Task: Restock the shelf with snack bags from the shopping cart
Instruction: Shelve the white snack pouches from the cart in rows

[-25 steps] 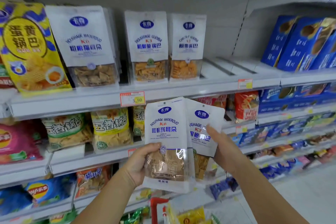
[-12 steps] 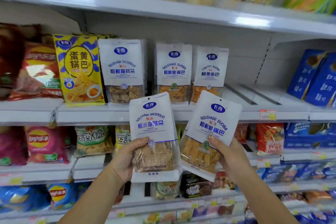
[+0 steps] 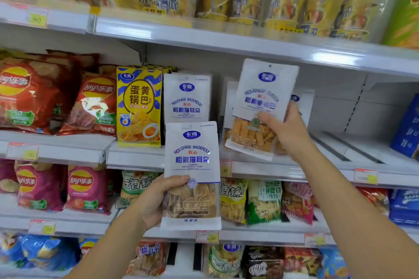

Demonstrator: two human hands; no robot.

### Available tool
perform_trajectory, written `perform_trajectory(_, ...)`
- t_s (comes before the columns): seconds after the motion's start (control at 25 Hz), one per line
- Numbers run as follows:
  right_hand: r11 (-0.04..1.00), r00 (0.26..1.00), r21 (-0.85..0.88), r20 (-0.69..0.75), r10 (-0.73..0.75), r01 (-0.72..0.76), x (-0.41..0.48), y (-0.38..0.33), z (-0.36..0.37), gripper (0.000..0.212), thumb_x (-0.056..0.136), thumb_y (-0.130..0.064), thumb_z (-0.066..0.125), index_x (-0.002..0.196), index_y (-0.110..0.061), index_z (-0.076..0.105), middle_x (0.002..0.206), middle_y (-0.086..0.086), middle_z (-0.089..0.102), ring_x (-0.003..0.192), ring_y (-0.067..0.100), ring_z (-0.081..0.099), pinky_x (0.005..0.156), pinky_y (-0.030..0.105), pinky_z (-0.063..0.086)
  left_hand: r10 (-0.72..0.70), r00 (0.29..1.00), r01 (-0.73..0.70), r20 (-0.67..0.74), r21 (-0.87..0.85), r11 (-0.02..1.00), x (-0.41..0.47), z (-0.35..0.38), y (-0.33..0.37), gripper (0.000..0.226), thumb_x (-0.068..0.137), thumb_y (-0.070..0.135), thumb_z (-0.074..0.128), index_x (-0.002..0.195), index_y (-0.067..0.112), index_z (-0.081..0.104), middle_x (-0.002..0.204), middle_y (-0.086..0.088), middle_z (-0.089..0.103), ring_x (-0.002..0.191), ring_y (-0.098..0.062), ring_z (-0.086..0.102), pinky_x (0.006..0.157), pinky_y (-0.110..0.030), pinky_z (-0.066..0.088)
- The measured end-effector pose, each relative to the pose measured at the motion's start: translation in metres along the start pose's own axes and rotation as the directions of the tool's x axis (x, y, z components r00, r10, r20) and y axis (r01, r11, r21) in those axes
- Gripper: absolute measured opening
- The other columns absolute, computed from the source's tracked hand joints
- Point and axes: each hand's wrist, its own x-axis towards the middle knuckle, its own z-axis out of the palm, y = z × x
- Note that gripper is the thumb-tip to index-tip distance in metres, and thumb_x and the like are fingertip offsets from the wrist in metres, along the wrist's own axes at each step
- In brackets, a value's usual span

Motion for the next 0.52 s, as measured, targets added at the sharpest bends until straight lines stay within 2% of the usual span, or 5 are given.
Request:
perform_trajectory(0.12,0.988,0.997,-0.149,0.062,0.042,-0.032,0.015,0.019,0.022,0.043,0.086,-0.030,0.071,0.117,-0.027,0.042,0.112,-0.012,0.061,0.104,0.010,0.061,0.078,0.025,0.048,0.013,1.000,-0.013,0.010,-0.014,1.000,-0.001,-0.004,-0.001,0.023,0.067,0.006,0.073,0.088,0.000,0.076,0.088,-0.019,0.075,0.070,-0.026,0.074,0.058,-0.030,0.060)
perform_trajectory(0.2,0.975,0.998,-0.224,-0.064,-0.014,0.000,0.012,0.032,0.036,0.053,0.086,-0.028,0.071,0.127,-0.023,0.039,0.121,-0.006,0.054,0.109,0.011,0.056,0.081,0.022,0.048,0.007,1.000,-0.007,0.010,-0.011,1.000,-0.002,-0.008,-0.002,0.023,0.061,0.002,0.077,0.084,0.000,0.078,0.087,-0.020,0.075,0.069,-0.026,0.074,0.056,-0.030,0.059)
perform_trajectory(0.32,0.779,0.907,-0.610,-0.235,-0.349,0.142,0.000,0.054,0.051,0.074,0.086,-0.033,0.068,0.146,-0.020,0.027,0.142,0.010,0.032,0.127,0.022,0.039,0.102,0.032,0.037,0.001,1.000,-0.001,-0.001,0.016,1.000,0.000,-0.014,-0.001,0.044,0.044,0.015,0.088,0.084,0.001,0.079,0.091,-0.021,0.075,0.073,-0.027,0.074,0.060,-0.030,0.059)
perform_trajectory(0.4,0.557,0.866,-0.812,-0.141,-0.479,0.176,-0.015,0.072,0.064,0.064,0.091,-0.033,0.060,0.147,-0.025,0.030,0.153,0.017,0.019,0.138,0.033,0.027,0.108,0.041,0.031,-0.005,1.000,0.005,0.004,0.033,0.999,0.003,-0.017,-0.004,0.065,0.030,0.024,0.096,0.089,0.001,0.079,0.097,-0.022,0.074,0.077,-0.028,0.074,0.064,-0.032,0.060)
perform_trajectory(0.52,0.575,0.935,-0.795,-0.031,-0.354,0.192,-0.025,0.086,0.077,0.062,0.096,-0.018,0.052,0.151,-0.028,0.027,0.160,0.016,-0.007,0.146,0.034,0.009,0.109,0.041,0.031,-0.004,1.000,0.003,0.013,0.023,1.000,0.008,-0.021,-0.006,0.057,0.037,0.021,0.090,0.088,0.000,0.078,0.094,-0.023,0.074,0.076,-0.030,0.074,0.062,-0.033,0.060)
